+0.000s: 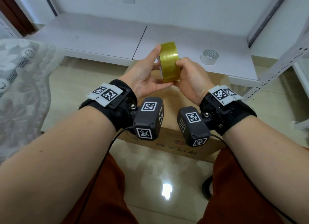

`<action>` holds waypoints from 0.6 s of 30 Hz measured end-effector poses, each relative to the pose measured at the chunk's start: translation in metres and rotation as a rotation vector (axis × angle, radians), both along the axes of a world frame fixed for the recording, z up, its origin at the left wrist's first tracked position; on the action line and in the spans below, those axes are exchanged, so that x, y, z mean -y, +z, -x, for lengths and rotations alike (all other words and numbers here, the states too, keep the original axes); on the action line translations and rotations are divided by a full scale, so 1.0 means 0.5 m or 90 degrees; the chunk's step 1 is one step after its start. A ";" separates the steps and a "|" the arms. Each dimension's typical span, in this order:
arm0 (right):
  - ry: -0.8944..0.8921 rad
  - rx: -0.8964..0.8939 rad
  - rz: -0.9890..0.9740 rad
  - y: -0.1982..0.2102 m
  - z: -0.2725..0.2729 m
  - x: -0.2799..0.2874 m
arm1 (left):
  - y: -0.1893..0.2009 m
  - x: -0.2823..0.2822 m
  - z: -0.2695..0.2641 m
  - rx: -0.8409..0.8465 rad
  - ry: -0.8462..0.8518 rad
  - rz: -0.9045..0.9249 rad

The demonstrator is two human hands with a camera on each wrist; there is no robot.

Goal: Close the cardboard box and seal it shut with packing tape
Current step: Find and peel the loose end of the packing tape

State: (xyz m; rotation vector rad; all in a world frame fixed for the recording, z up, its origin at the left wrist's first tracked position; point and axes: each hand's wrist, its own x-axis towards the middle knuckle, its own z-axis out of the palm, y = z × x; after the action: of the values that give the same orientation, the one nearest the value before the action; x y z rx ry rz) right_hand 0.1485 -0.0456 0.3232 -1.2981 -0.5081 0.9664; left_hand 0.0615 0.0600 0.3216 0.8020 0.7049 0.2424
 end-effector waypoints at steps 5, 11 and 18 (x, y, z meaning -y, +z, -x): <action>0.003 -0.009 -0.014 -0.011 -0.005 0.003 | -0.001 0.006 0.000 -0.015 0.008 -0.011; 0.024 -0.013 -0.061 -0.013 -0.007 0.002 | 0.007 0.016 0.001 0.001 0.025 -0.023; 0.033 -0.032 -0.081 -0.021 -0.010 0.002 | 0.004 0.022 0.002 0.002 0.032 -0.037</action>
State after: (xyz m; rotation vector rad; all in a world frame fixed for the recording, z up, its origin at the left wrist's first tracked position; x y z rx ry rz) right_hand 0.1535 -0.0465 0.3127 -1.1496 -0.5577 0.9914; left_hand 0.0606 0.0492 0.3235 0.8393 0.7178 0.3113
